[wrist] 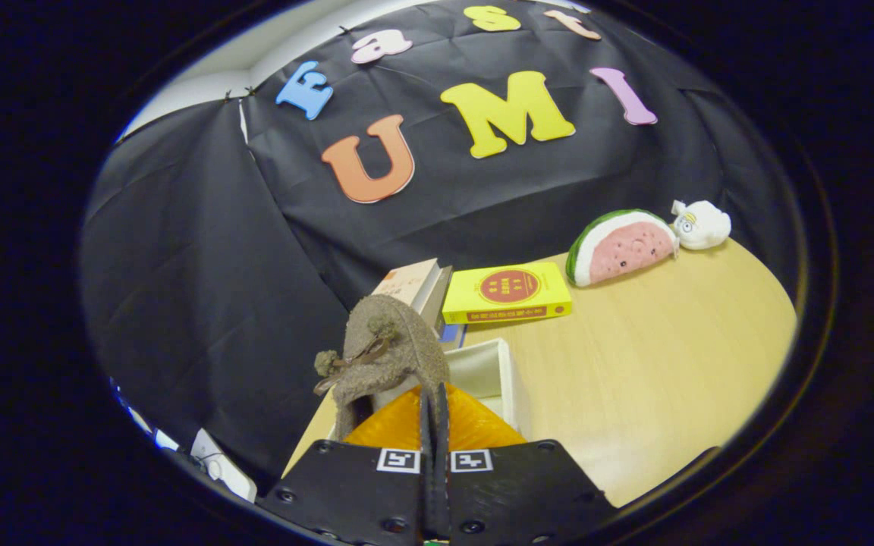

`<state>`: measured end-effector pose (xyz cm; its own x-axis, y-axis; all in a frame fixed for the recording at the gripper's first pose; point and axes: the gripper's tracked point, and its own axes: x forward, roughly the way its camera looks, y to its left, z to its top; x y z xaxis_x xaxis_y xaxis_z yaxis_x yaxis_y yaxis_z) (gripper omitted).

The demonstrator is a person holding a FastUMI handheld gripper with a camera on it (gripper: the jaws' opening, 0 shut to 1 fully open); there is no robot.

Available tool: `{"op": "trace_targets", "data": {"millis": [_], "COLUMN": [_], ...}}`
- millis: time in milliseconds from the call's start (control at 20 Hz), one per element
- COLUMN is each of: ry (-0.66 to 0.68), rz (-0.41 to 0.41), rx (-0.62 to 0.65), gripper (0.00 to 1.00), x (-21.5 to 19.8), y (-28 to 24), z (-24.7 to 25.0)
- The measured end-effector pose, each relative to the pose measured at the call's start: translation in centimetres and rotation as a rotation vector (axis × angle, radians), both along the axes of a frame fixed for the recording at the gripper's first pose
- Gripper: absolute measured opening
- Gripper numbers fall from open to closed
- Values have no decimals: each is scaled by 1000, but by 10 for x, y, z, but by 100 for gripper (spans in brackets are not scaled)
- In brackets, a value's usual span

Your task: Open the storage box then place both shoes into the box .Put the left shoe in first, then the right shoe, with the right side of both shoes facing outward in a uniform manner.

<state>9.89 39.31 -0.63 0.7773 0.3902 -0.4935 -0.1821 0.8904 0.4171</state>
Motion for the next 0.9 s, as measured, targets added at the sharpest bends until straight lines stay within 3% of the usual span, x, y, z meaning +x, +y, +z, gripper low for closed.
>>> {"op": "trace_targets", "data": {"millis": [150, 550, 800, 850, 900], "ry": [10, 24, -63, -98, -125], "rz": [-30, 0, 17, 29, 43], "rx": [-44, -90, -91, -94, -91], "gripper": [0, 1, 14, 33, 44], "x": [0, -1, -3, -4, -7], "y": [-6, -2, -8, -7, -8], "z": [-19, -42, -27, -20, -13]}}
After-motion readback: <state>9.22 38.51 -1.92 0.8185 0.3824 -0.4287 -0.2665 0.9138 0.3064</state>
